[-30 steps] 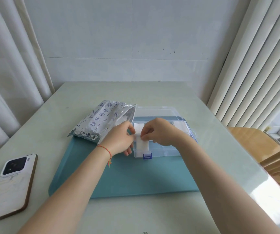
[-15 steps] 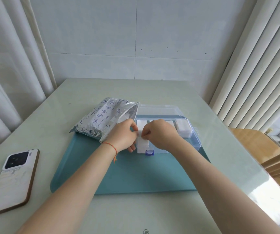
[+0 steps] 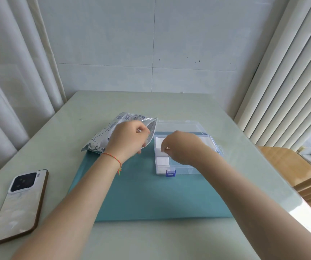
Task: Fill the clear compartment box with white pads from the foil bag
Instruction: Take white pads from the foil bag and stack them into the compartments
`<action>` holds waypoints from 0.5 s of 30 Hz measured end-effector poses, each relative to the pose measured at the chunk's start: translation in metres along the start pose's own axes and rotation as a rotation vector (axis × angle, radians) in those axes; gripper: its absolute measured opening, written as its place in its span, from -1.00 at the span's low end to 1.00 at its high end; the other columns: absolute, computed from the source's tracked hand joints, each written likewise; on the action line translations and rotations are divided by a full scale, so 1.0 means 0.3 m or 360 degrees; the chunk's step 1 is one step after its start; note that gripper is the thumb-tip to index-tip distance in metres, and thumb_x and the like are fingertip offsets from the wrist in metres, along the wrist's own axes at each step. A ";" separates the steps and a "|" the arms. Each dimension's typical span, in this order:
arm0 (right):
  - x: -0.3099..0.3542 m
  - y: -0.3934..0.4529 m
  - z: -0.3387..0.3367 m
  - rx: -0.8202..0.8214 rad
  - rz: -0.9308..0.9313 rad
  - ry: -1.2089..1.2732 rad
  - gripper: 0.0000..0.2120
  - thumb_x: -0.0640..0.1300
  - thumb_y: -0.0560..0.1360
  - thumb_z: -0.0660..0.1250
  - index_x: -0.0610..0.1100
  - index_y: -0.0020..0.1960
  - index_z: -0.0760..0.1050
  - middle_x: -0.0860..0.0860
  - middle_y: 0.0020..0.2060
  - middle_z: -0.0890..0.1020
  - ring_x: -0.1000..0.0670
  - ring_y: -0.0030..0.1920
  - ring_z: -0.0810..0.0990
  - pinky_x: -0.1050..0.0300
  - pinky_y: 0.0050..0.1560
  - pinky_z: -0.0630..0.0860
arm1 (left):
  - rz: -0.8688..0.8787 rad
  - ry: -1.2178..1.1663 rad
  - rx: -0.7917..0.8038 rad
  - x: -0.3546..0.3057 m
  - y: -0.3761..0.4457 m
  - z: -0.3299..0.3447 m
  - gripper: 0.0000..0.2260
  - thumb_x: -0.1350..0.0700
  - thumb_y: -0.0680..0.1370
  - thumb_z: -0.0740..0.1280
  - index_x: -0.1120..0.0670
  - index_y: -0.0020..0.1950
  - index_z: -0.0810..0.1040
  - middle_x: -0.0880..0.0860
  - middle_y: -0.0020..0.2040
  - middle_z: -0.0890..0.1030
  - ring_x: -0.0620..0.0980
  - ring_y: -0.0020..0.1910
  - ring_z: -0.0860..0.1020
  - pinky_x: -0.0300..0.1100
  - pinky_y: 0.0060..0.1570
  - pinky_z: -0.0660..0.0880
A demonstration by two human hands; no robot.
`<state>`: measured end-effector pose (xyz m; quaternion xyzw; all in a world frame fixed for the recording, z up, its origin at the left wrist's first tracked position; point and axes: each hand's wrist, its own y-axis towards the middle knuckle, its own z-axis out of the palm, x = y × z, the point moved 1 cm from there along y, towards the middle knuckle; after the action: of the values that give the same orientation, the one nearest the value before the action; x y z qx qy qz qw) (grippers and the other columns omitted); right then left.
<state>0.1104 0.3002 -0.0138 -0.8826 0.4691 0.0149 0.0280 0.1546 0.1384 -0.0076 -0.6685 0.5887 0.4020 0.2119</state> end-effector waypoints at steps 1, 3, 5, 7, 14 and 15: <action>-0.003 0.003 -0.005 -0.0041 0.0004 0.0048 -0.75 -0.16 0.56 0.18 0.02 0.06 0.61 0.01 0.03 0.60 -0.11 -0.01 0.59 0.10 -0.12 0.51 | 0.0039 0.0070 -0.0157 0.006 0.011 -0.018 -0.86 0.14 0.49 0.27 0.04 -0.20 0.62 -0.01 -0.38 0.63 -0.06 -0.43 0.55 -0.21 -0.33 0.46; -0.010 0.014 -0.025 -0.0173 0.0031 0.0169 -0.77 -0.11 0.56 0.18 -0.04 -0.01 0.62 0.00 -0.07 0.64 -0.12 -0.07 0.59 0.11 -0.16 0.51 | 0.0093 0.0295 -0.0344 0.026 0.033 -0.042 -0.93 0.06 0.47 0.35 0.01 -0.17 0.61 -0.08 -0.30 0.57 -0.03 -0.23 0.55 -0.17 -0.24 0.43; -0.008 0.033 -0.052 -0.0306 0.0060 0.0298 -0.77 -0.09 0.56 0.18 -0.04 -0.02 0.62 0.00 -0.14 0.64 -0.11 -0.11 0.58 0.14 -0.23 0.44 | 0.0088 0.0558 -0.0248 0.050 0.050 -0.036 -0.82 -0.09 0.43 0.41 -0.02 -0.10 0.55 -0.12 -0.18 0.46 -0.01 -0.11 0.48 -0.17 -0.20 0.35; 0.005 0.060 -0.070 -0.0367 0.0071 0.0422 -0.78 -0.10 0.56 0.19 -0.03 -0.01 0.63 0.01 -0.16 0.63 -0.09 -0.13 0.55 0.15 -0.23 0.41 | 0.0048 0.0747 -0.0136 0.081 0.070 -0.022 -0.75 -0.15 0.39 0.43 -0.03 -0.08 0.55 -0.04 -0.07 0.41 0.03 -0.01 0.45 -0.16 -0.14 0.35; 0.054 0.177 -0.024 -0.0307 0.0054 0.0600 -0.81 -0.09 0.54 0.27 -0.03 0.06 0.64 -0.01 -0.06 0.66 -0.08 -0.03 0.59 0.16 -0.15 0.44 | -0.0120 0.0260 -0.0191 0.171 0.131 -0.061 -0.76 0.09 0.47 0.34 0.05 -0.37 0.38 -0.01 -0.38 0.42 0.08 -0.25 0.41 -0.14 -0.27 0.32; 0.070 0.194 -0.016 -0.0286 0.0049 0.0611 -0.81 -0.05 0.53 0.32 -0.02 0.10 0.62 0.00 -0.03 0.64 -0.07 0.01 0.59 0.17 -0.14 0.41 | -0.0141 0.0231 -0.0184 0.177 0.129 -0.064 -0.72 0.10 0.48 0.33 0.06 -0.38 0.33 0.00 -0.42 0.36 0.07 -0.31 0.35 -0.13 -0.32 0.26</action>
<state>0.0741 0.2500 -0.0122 -0.8610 0.4759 -0.1113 -0.1409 0.1222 0.0825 -0.0308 -0.7323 0.5482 0.3761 0.1474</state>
